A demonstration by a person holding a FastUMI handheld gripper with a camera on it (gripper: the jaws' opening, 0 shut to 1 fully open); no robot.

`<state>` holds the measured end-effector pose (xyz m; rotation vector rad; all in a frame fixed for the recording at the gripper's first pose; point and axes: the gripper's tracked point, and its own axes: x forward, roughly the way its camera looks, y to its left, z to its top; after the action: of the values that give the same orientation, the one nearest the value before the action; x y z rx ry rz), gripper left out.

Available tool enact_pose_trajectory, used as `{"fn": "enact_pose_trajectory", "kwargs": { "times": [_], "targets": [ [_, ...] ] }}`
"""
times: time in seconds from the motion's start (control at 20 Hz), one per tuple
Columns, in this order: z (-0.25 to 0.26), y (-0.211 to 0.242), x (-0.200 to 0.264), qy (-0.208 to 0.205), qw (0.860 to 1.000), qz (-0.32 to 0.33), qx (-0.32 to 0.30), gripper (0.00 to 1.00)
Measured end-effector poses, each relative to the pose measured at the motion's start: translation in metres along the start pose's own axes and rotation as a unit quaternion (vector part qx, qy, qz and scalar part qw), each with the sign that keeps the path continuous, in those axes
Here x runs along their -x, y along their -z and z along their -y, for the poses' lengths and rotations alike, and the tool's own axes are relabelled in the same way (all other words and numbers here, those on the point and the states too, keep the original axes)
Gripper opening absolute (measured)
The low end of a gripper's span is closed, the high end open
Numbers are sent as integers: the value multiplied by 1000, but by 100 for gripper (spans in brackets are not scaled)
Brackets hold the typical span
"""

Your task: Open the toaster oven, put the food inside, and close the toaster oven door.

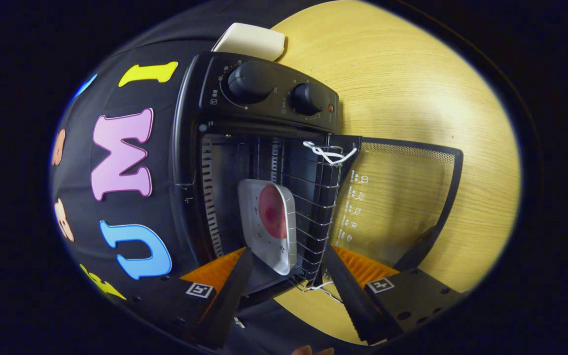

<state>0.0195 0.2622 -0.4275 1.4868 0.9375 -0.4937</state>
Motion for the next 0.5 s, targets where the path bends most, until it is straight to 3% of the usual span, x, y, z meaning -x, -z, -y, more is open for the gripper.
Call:
{"fn": "enact_pose_trajectory", "kwargs": {
  "times": [0.3,0.5],
  "targets": [
    [-2,-6,40,-14,994,-22,111,97],
    [-1,-3,71,-20,974,-28,225,97]
  ]
}}
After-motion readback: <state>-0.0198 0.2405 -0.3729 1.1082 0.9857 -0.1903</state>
